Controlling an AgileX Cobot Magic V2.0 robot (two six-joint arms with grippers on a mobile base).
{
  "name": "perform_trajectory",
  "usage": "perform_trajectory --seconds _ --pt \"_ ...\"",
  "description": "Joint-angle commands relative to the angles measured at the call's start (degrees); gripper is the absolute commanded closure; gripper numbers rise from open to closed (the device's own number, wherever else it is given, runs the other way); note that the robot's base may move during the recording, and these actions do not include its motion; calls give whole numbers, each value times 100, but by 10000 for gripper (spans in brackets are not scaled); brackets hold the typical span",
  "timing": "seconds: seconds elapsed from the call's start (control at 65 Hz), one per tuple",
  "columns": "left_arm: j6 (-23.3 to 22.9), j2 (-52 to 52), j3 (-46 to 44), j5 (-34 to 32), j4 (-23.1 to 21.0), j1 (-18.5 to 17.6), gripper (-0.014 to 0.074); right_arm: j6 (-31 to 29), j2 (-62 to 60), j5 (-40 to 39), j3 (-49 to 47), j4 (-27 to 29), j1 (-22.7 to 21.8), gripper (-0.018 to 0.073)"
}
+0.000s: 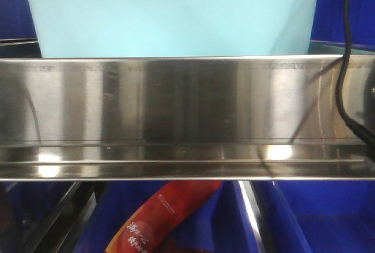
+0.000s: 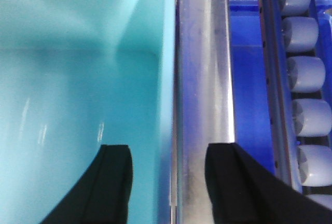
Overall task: Fetch blue bin and place on conveyor start
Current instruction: 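Close both grippers on the light-blue bin's opposite side walls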
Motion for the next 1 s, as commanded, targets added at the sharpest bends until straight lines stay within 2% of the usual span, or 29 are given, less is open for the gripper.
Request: perform_trajectory --seconds 0.0,0.662,0.985 --pt "-5 16 -50 -6 102 22 270 -47 7 -19 -63 -78 -26 326" --pt "-5 34 -39 42 134 22 270 -47 7 -19 -63 -78 -26 326" --pt "-154 31 144 -72 123 22 270 -47 7 -19 -63 -78 -26 326"
